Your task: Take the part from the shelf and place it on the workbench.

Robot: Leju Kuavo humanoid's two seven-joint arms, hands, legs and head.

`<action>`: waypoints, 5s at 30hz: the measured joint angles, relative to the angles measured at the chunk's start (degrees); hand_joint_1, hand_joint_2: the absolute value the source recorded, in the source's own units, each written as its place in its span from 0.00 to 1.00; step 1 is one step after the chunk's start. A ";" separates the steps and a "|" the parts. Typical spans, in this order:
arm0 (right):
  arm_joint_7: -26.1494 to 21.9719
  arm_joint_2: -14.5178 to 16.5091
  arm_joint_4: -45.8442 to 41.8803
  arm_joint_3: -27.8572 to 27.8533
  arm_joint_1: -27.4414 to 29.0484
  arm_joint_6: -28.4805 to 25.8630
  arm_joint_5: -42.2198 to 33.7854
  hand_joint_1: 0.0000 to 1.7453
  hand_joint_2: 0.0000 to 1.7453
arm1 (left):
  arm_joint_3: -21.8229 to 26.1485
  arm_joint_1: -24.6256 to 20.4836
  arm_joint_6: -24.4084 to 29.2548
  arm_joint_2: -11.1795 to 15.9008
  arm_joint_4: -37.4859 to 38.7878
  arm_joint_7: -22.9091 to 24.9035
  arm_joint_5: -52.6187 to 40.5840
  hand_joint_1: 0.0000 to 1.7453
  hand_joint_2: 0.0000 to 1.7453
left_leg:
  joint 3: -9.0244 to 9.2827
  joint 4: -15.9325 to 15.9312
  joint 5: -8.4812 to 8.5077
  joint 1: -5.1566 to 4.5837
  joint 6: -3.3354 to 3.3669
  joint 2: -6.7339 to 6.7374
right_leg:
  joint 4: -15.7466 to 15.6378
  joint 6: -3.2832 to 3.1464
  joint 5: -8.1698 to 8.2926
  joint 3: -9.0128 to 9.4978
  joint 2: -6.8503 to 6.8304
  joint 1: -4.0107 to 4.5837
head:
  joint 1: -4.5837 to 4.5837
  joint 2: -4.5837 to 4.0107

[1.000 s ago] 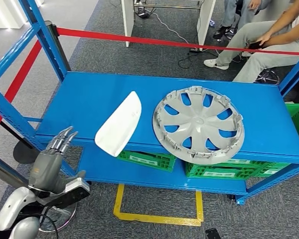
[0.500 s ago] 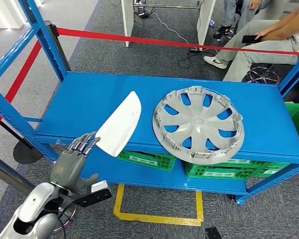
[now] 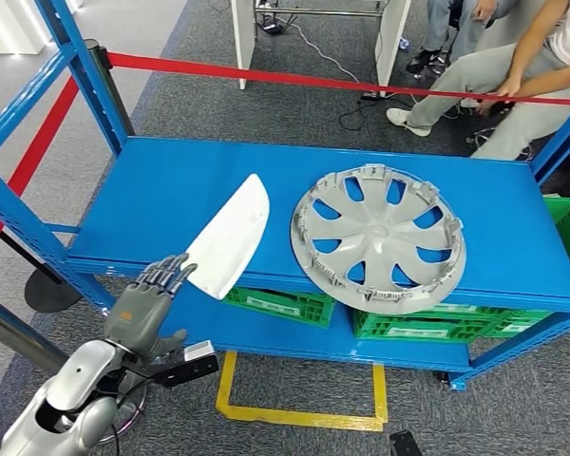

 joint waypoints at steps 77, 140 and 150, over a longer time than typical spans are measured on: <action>-0.39 1.62 -14.15 -8.96 3.40 12.91 5.03 0.00 0.00 | -5.18 -13.29 2.76 -11.77 21.39 1.87 -3.98 0.00 1.00 | 0.00 0.01 0.00 -0.02 0.01 0.04 | -0.01 0.01 0.04 -0.01 0.03 -0.01 | -0.02 0.00; -5.68 1.69 -13.32 -21.29 -0.97 15.37 19.96 0.00 0.00 | -5.07 -12.99 3.92 -11.69 23.04 3.85 -1.88 1.00 1.00 | 0.01 0.01 0.01 -0.02 0.01 0.04 | 0.00 0.01 0.04 0.02 0.03 -0.01 | -0.01 0.00; -7.33 1.86 -13.29 -23.48 -2.04 15.07 21.74 0.00 0.00 | -3.78 -13.13 7.14 -11.64 22.60 4.54 -3.01 1.00 1.00 | 0.01 0.01 0.01 -0.01 0.01 0.04 | 0.00 0.01 0.04 0.01 0.03 -0.01 | -0.03 0.00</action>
